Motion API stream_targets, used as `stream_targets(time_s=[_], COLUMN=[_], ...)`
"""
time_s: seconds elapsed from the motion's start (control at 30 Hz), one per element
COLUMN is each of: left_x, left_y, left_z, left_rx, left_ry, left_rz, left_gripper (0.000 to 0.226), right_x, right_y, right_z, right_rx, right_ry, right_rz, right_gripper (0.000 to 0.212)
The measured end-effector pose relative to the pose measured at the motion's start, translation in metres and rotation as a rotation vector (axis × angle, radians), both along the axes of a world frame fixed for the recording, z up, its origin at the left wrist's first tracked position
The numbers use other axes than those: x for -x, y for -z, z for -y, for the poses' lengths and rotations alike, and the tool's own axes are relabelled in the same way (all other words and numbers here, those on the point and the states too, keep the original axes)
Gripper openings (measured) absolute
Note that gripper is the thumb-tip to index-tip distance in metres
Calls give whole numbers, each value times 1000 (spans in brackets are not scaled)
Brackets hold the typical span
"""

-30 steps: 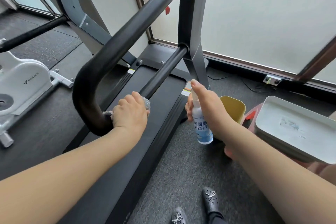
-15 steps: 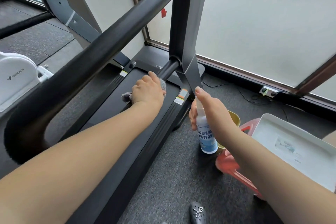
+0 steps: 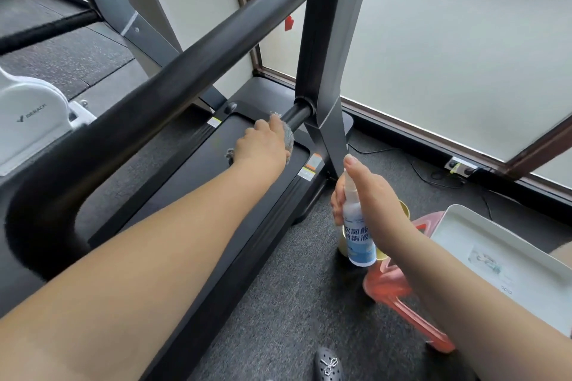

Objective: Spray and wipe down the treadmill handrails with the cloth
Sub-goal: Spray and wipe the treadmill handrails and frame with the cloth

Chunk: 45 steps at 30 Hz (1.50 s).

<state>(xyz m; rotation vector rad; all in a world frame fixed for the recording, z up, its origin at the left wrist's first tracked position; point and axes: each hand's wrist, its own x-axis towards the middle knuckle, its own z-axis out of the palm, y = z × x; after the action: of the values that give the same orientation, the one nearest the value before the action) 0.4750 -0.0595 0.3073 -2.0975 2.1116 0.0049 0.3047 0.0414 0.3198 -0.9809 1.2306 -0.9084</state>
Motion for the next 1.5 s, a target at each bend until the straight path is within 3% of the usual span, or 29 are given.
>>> stream_targets(time_s=[0.2,0.5,0.77,1.0,1.5], left_x=[-39,-58,-41,-96,-328], left_y=[-8,-39,-41,-41,-54], left_z=[-67,-141,-207,-275,-437], left_rx=[26,54,87,106,251], left_ry=[16,7,86,-81,-143], left_rz=[93,144,-248,-648,-663], left_gripper=[83,62,67,60,39], right_x=[-6,-16,-28,-76,-292], right_y=[-8,-25,-33,-40,-32], right_z=[-11,-32,-71,-133,-285], right_rx=[10,70,90,89,131], right_ry=[9,-37,-54,-41,58], right_rz=[9,18,10,-6,75], right_gripper=[58,59,61,60,55])
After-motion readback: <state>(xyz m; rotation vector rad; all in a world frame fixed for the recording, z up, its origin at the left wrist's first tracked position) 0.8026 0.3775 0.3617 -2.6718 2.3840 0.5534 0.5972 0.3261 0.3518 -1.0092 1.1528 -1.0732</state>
